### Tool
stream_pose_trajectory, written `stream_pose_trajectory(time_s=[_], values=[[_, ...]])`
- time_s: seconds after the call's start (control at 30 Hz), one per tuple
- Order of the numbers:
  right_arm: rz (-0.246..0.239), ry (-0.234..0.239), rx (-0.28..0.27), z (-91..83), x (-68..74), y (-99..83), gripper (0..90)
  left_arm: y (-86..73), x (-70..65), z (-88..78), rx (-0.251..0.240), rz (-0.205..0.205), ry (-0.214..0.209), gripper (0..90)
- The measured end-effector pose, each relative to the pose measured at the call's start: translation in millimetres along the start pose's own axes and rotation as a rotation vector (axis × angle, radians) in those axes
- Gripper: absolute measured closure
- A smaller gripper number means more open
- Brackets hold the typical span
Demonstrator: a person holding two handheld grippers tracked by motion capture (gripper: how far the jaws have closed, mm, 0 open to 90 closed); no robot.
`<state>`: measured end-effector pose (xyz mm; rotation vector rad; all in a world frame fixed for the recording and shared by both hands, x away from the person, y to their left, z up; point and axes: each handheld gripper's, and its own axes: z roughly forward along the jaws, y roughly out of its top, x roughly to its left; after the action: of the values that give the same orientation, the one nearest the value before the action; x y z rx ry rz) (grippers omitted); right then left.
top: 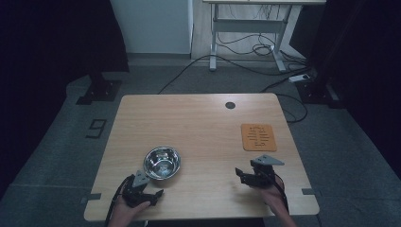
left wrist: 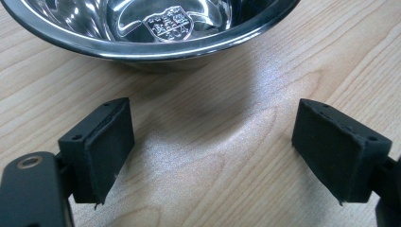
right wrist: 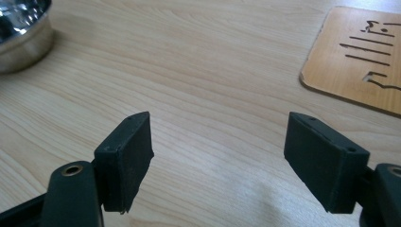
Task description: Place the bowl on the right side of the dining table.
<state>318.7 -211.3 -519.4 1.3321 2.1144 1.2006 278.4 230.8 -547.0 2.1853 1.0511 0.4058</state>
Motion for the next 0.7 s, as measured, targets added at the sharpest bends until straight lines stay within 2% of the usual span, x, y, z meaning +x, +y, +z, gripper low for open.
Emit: stream_pose_trajectory(time_s=[0.27, 0.5, 0.7], values=[[0.004, 0.025, -0.019, 1.0, 7.5, 10.0, 24.1, 0.0, 0.0, 0.0, 0.0, 0.0, 0.0, 13.3], [-0.012, 0.047, -0.026, 6.3, 16.2, 21.0, 24.2, 0.0, 0.0, 0.0, 0.0, 0.0, 0.0, 13.3], [-0.007, 0.062, -0.027, 8.6, 18.6, 25.3, 24.2, 0.0, 0.0, 0.0, 0.0, 0.0, 0.0, 13.3]])
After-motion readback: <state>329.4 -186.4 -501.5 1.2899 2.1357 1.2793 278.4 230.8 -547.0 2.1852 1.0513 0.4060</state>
